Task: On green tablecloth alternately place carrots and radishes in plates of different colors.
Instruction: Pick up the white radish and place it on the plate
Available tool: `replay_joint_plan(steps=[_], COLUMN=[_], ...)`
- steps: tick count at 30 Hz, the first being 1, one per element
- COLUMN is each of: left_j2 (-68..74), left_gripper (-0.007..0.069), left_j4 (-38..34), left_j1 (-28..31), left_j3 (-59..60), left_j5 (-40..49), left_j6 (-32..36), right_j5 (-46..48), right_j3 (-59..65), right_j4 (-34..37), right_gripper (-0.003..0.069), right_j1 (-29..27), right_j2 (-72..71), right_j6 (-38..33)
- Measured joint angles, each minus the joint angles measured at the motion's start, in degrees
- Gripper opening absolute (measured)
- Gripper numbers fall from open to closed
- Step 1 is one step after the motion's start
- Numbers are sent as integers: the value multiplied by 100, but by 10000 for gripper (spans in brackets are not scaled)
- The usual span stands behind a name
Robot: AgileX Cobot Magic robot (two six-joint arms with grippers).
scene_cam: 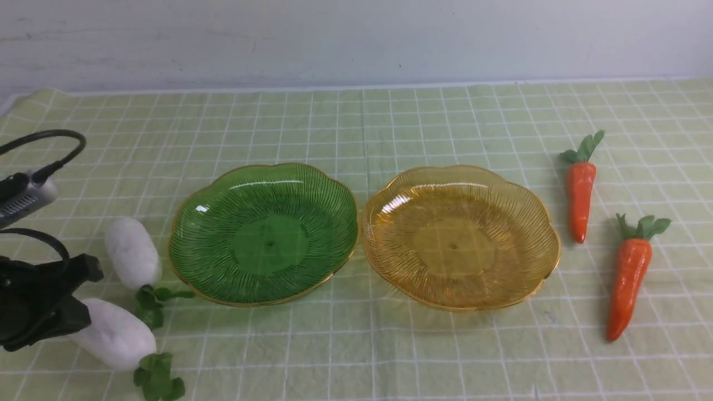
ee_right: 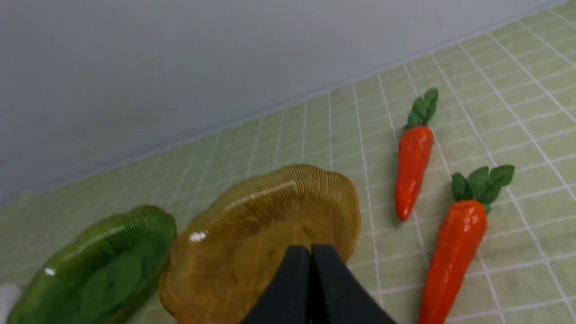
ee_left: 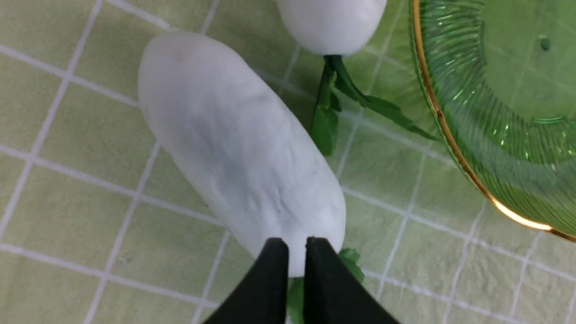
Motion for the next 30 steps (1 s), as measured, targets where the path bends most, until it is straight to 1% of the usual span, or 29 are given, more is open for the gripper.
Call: replay_joint_plan(steps=[1, 3, 4, 5, 7, 9, 10, 11, 14, 17, 20, 22, 23, 27, 28, 29, 30], left_j2=[153, 289, 416, 532, 710, 921, 1042, 1153, 1509, 1740, 1913, 1931, 1922, 1682, 1510, 1510, 1226], left_gripper=[109, 184, 253, 341, 494, 611, 649, 669, 682, 672, 580, 437, 421, 435, 435, 435, 435], left_j4=[-8, -8, -15, -45, -130, -162, -168, -171, -252, -365, -411, -397, -382, -259, -223, -223, -208], left_j1=[0, 0, 0, 0, 0, 10, 19, 25, 30, 37, 37, 37, 42, 41, 41, 41, 10], left_j3=[-36, -81, -111, -136, -155, -162, -162, -162, -166, -166, -173, -173, -194, -347, -440, -458, -619], left_j5=[-50, -121, -179, -232, -361, -489, -565, -651, -920, -982, -943, -822, -735, -33, 248, 248, 583], left_j6=[47, 59, 52, 13, -62, -164, -202, -235, -268, -263, -249, -245, -227, -200, -181, -171, -97], right_j5=[318, 565, 682, 747, 827, 832, 832, 827, 821, 821, 821, 836, 862, 1045, 1083, 1096, 1143], right_j3=[-199, -405, -476, -497, -508, -508, -508, -508, -515, -515, -515, -515, -515, -515, -524, -537, -588], right_j4=[-6, 34, 138, 285, 560, 749, 836, 897, 1002, 1002, 990, 971, 962, 704, 501, 420, 122], right_gripper=[-14, -14, -14, -14, -14, -14, -14, -14, -14, -14, -14, -14, -14, -14, -14, -14, -14], right_j1=[0, 0, 0, 0, 0, 0, 0, 0, 0, 0, 0, 0, 0, 0, 0, 0, 0], right_j2=[328, 728, 933, 1093, 1328, 1406, 1418, 1418, 1418, 1418, 1418, 1450, 1471, 1693, 1800, 1850, 2057], right_j6=[-251, -551, -690, -833, -1025, -1201, -1312, -1401, -1562, -1595, -1608, -1564, -1525, -1159, -1013, -927, -729])
